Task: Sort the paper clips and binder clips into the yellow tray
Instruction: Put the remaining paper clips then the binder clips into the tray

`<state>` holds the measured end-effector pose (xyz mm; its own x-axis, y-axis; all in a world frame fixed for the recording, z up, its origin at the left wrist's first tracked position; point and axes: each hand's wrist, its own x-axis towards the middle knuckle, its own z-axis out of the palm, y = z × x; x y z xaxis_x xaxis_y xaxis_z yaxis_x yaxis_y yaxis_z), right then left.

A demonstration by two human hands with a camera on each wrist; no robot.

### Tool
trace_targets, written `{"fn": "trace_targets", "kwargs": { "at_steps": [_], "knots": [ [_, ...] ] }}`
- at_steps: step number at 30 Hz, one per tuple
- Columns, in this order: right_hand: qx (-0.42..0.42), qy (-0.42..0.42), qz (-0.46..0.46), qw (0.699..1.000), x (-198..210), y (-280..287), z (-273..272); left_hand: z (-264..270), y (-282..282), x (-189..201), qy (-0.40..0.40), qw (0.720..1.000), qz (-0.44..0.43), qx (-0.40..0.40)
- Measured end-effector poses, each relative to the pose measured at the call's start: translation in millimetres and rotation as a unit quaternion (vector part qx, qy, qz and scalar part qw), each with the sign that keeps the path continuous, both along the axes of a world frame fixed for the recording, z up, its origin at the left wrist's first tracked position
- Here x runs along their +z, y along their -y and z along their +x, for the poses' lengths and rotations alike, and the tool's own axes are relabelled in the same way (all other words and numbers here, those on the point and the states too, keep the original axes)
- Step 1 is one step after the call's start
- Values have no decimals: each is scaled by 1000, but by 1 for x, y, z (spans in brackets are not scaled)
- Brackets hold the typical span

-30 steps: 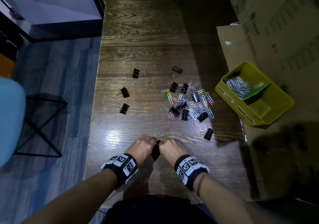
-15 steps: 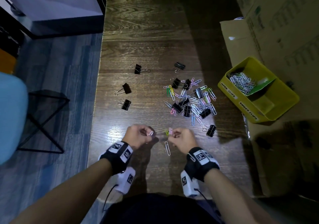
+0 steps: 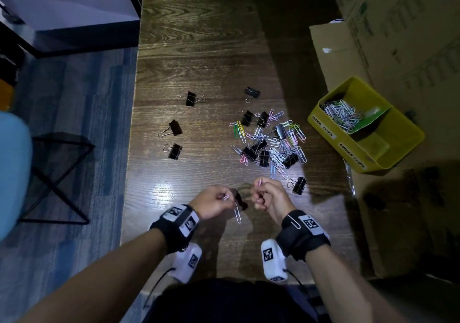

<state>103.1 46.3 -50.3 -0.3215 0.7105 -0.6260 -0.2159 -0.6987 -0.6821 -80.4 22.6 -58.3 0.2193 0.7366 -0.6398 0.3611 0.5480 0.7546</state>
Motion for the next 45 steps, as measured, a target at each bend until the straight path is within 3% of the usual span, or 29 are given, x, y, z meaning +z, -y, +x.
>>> {"fn": "trace_targets", "kwargs": {
  "at_steps": [1, 3, 6, 7, 8, 11, 13, 14, 17, 18, 20, 21, 24, 27, 29, 32, 35, 37, 40, 43, 45],
  "knots": [
    [0, 11, -1, 1000, -1, 0, 1, 2, 0, -1, -66, 988, 69, -123],
    [18, 46, 4, 999, -3, -2, 3, 8, -1, -2, -159, 916, 178, -322],
    [31, 69, -3, 997, -3, -6, 5, 13, -5, 7, -201, 804, 347, -439],
    [31, 71, -6, 997, -2, -7, 7, 13, -4, 8, -203, 774, 383, -461],
    [30, 73, -4, 997, -1, -8, 10, 13, -4, 5, -213, 764, 376, -479],
    [26, 86, 15, 996, 4, -13, 20, 11, -2, -3, -259, 778, 291, -493],
    [15, 105, 34, 994, 12, -18, 29, 14, -2, -3, -283, 775, 285, -488],
    [6, 112, 41, 993, 17, -21, 34, 15, -4, -3, -269, 792, 275, -475],
    [-43, 109, 56, 992, 38, -32, 53, 21, -15, -4, -156, 895, 212, -359],
    [-66, 104, 62, 990, 46, -38, 61, 25, -23, -7, -153, 927, 170, -298],
    [-116, 102, 74, 985, 60, -52, 79, 42, -47, -2, -116, 982, 76, -131],
    [-143, 108, 77, 981, 67, -62, 89, 55, -63, 5, -72, 996, 20, -47],
    [-206, 140, 81, 965, 85, -94, 113, 100, -120, 40, 51, 993, -61, 82],
    [-245, 175, 108, 947, 102, -128, 129, 149, -173, 72, 89, 994, -5, 66],
    [-243, 202, 120, 941, 105, -149, 137, 183, -204, 86, 62, 996, 47, 51],
    [-246, 234, 114, 934, 103, -169, 145, 222, -238, 87, -46, 990, 135, -21],
    [-247, 270, 114, 924, 102, -178, 151, 244, -254, 79, -137, 972, 159, -103],
    [-224, 305, 113, 919, 96, -186, 156, 251, -256, 76, -171, 959, 161, -159],
    [-152, 369, 98, 912, 85, -200, 162, 246, -257, 69, -153, 959, 154, -185],
    [-42, 417, 104, 902, 83, -206, 162, 228, -254, 73, -93, 972, 182, -113],
    [31, 445, 105, 889, 82, -206, 163, 210, -248, 81, -8, 986, 162, -32]
  ]
}}
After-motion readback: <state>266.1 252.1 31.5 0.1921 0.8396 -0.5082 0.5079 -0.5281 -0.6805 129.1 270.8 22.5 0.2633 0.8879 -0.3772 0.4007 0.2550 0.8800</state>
